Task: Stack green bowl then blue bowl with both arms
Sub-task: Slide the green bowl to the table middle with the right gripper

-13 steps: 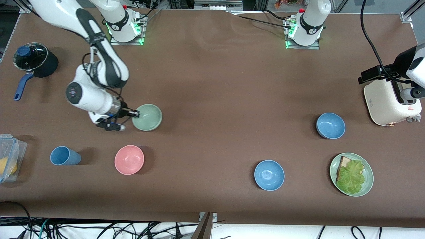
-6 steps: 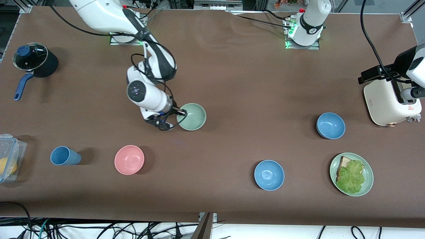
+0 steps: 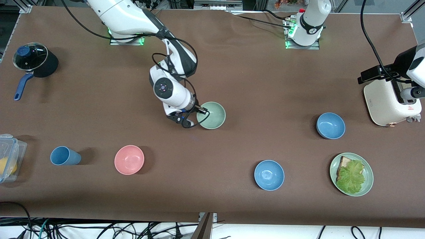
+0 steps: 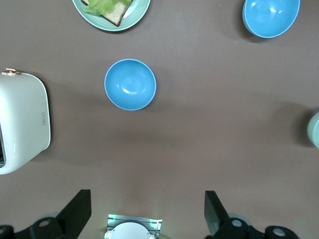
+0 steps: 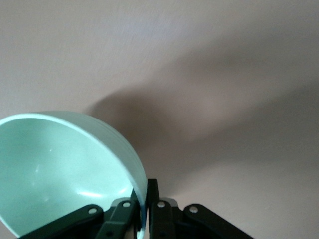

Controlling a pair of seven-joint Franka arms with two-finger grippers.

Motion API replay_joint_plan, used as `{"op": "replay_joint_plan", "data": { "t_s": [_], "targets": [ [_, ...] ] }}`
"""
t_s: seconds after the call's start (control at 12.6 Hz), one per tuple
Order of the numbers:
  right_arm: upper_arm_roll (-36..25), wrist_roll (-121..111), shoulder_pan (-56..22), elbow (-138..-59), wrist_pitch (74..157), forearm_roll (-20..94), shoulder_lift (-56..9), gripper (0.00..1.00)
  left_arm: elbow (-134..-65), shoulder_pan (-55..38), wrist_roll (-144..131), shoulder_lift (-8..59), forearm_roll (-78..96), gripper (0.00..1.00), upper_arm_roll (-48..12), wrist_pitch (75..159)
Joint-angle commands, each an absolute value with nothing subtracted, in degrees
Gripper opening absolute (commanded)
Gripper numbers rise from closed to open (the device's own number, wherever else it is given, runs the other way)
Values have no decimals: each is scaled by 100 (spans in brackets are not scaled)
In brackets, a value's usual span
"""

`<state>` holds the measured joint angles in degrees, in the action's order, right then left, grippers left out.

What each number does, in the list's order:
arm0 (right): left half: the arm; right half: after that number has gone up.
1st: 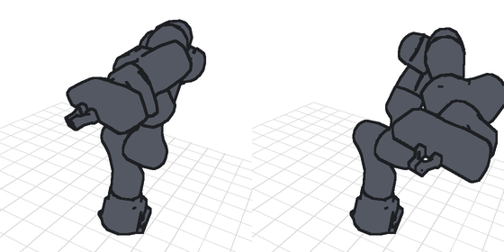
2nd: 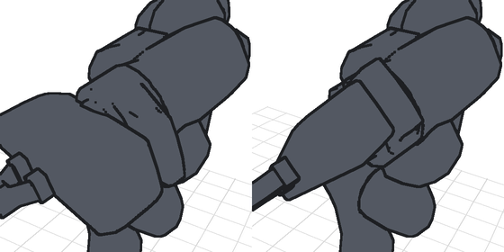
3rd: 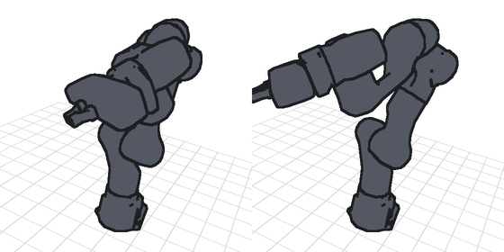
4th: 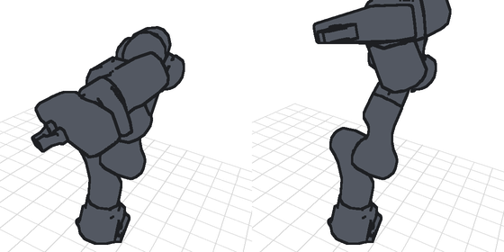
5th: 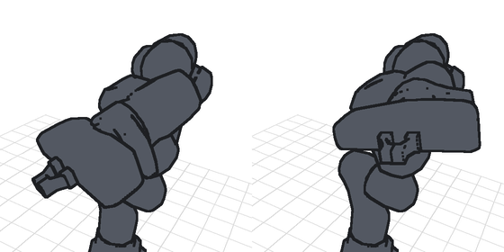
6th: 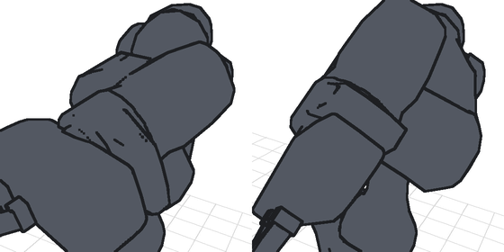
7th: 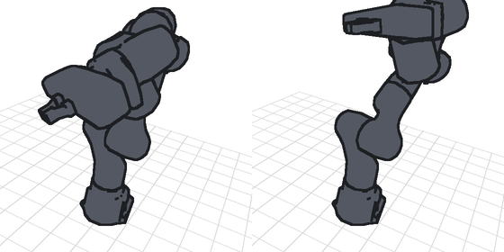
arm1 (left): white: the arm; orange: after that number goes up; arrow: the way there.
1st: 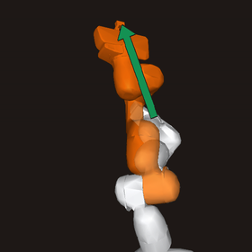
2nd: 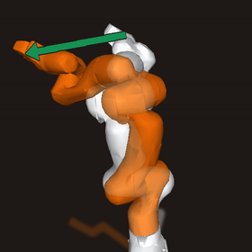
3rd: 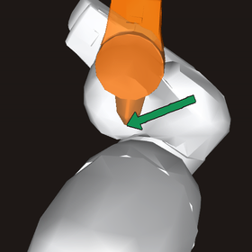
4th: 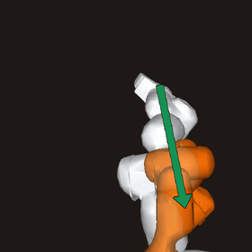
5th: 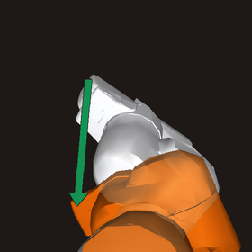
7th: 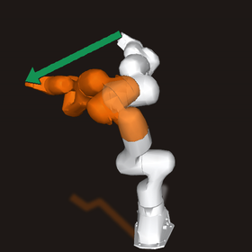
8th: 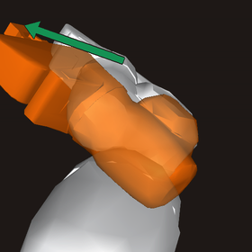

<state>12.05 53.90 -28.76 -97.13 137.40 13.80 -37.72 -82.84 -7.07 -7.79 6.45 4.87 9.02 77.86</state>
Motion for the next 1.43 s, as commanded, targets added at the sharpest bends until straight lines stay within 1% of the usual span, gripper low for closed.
{"op": "replay_joint_plan", "data": {
  "t_s": [0.0,0.16,0.32,0.4,0.48,0.55,0.63,0.71,0.87,0.95,1.03,1.19,1.27,1.35],
  "targets": [
    [1178,5555,-3163,-9300,13789,1441,-4112,0,-8147,-650,-703,721,589,100,940,7909],
    [1178,5581,-3409,-9220,14000,1441,-4253,0,-8191,-607,-694,808,458,100,975,8243],
    [1178,5555,-3454,-9211,14054,1441,-4324,0,-8357,-414,-616,843,387,100,1037,8603],
    [1178,5546,-3463,-9211,14054,1433,-4333,0,-8472,-378,-215,852,387,100,1220,8726],
    [1169,5546,-3463,-9211,14045,1433,-4350,17,-8534,-378,233,931,395,100,1448,8910],
    [1169,5572,-3454,-9211,14045,1433,-4351,49,-8708,-369,542,1045,439,100,1633,9121],
    [1169,5529,-3454,-9202,14054,1424,-4342,87,-9049,-369,649,1046,457,100,1739,9367],
    [1169,5467,-3454,-9193,14054,1389,-4324,100,-9375,-360,650,1081,422,100,1749,9743],
    [1160,5449,-3393,-8931,13949,1389,-4289,100,-9798,-369,650,1273,404,100,1740,10490],
    [1134,5432,-3366,-8773,13739,1363,-4237,100,-10026,-378,642,1292,396,100,1740,10746],
    [1099,5432,-3314,-8510,13407,1293,-4210,100,-10263,-378,642,1301,396,100,1740,10819],
    [1028,4969,-3043,-8140,12503,759,-4201,100,-10520,-448,642,1441,387,100,1740,10819],
    [1028,4418,-2832,-8043,12107,486,-4123,100,-10538,-500,650,1520,387,100,1740,10845],
    [1020,3838,-2639,-8042,11850,292,-3931,100,-10651,-501,764,1625,378,100,1740,11107]
  ]
}}
